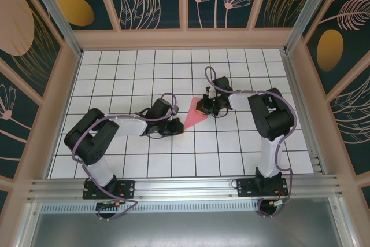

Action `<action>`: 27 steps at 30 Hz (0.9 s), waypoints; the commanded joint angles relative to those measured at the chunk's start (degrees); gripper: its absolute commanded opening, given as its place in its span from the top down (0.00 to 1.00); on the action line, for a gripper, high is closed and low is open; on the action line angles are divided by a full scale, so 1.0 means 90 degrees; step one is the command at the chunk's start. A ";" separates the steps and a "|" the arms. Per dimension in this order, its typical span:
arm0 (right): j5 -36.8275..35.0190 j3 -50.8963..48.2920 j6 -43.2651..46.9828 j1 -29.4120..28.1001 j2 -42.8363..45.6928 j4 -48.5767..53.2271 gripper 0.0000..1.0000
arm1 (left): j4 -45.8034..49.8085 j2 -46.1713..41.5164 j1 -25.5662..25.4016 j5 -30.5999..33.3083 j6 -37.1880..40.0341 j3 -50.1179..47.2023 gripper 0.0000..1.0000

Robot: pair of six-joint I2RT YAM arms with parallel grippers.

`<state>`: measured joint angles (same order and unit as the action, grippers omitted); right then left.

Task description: Fold a paper plane with a square sheet of paper (pick it up from the middle)

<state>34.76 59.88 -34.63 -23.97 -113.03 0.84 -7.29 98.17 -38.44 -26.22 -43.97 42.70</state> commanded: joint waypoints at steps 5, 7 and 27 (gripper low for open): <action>-0.0955 -0.0305 0.0108 -0.0106 -0.0791 0.0942 1.00 | -0.0312 -0.0137 -0.0029 0.0279 -0.0127 0.0614 0.86; -0.0952 -0.0315 0.0108 -0.0101 -0.0781 0.0948 1.00 | -0.0376 0.0132 -0.0028 0.0325 -0.0176 0.0802 0.86; -0.0849 -0.0223 0.0181 -0.0101 -0.0660 0.0953 1.00 | -0.0071 0.0839 -0.0032 0.0569 -0.0262 0.0581 0.91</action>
<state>34.85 60.31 -34.46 -23.97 -113.10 1.50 -9.98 104.38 -38.44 -22.96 -45.98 48.97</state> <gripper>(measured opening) 0.065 0.093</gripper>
